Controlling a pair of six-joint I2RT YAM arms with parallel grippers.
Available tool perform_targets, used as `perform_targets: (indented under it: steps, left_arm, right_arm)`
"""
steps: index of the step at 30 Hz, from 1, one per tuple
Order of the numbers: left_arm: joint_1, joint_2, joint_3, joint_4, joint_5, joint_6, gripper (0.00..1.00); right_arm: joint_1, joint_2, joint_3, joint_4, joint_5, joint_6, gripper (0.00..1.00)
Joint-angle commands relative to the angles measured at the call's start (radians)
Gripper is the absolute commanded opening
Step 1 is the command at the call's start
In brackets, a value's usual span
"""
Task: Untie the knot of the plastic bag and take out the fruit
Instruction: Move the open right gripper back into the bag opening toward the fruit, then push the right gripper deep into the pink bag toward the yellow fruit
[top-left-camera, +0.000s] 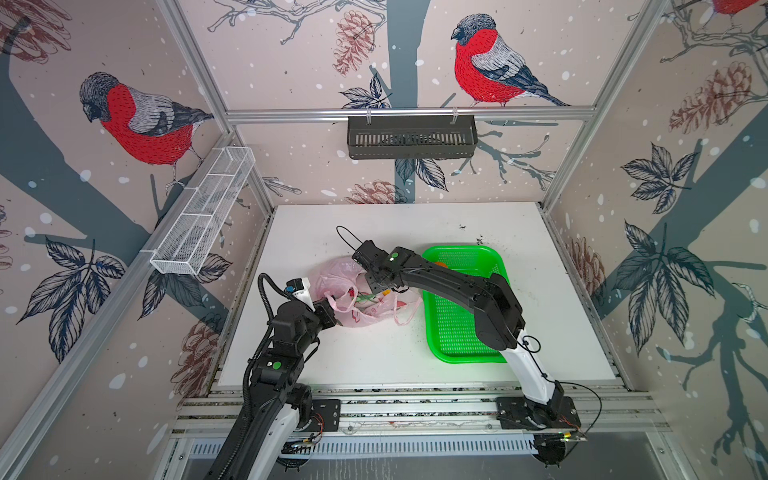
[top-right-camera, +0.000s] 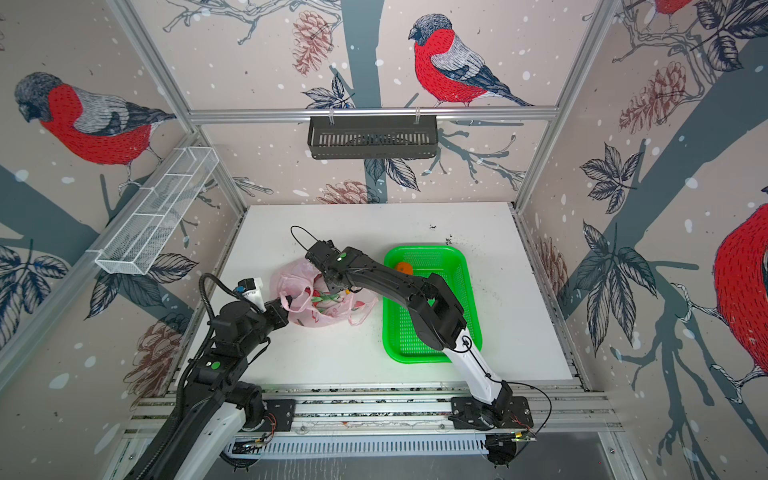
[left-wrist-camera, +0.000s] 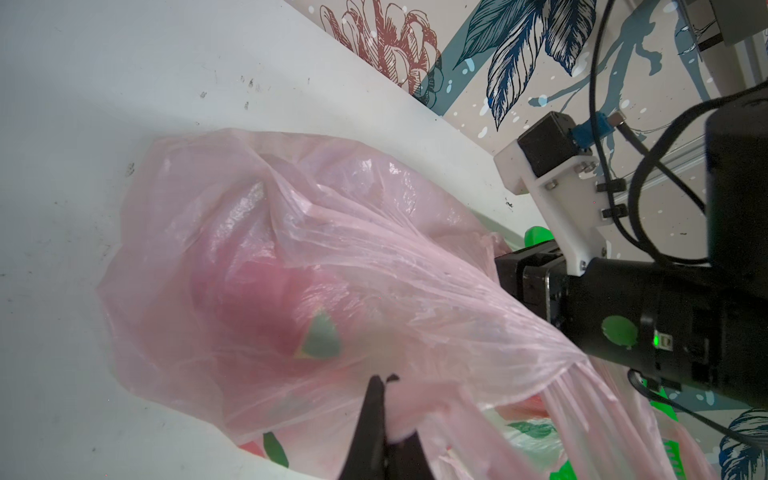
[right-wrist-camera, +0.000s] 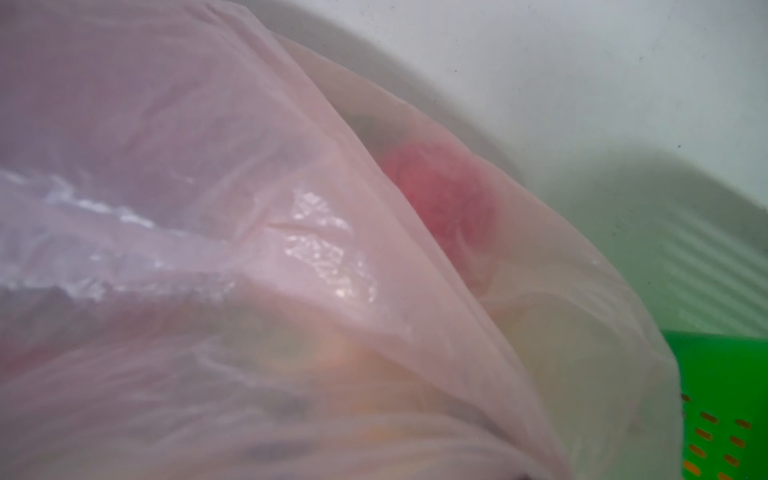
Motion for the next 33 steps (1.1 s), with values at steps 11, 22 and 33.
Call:
perform_targets:
  steps: [11, 22, 33]
  left_arm:
    - [-0.001, -0.012, -0.002, 0.032, 0.008, 0.01, 0.0]
    - [0.0, -0.022, -0.003, 0.029, 0.002, 0.01, 0.0]
    - [-0.001, -0.029, -0.003, 0.026, -0.005, 0.012, 0.0]
  right_arm:
    - [0.028, 0.019, 0.049, -0.043, -0.006, -0.009, 0.54]
    - [0.024, 0.035, 0.048, -0.074, 0.068, 0.002, 0.65]
    - [0.013, 0.04, 0.03, -0.077, 0.058, 0.021, 0.68]
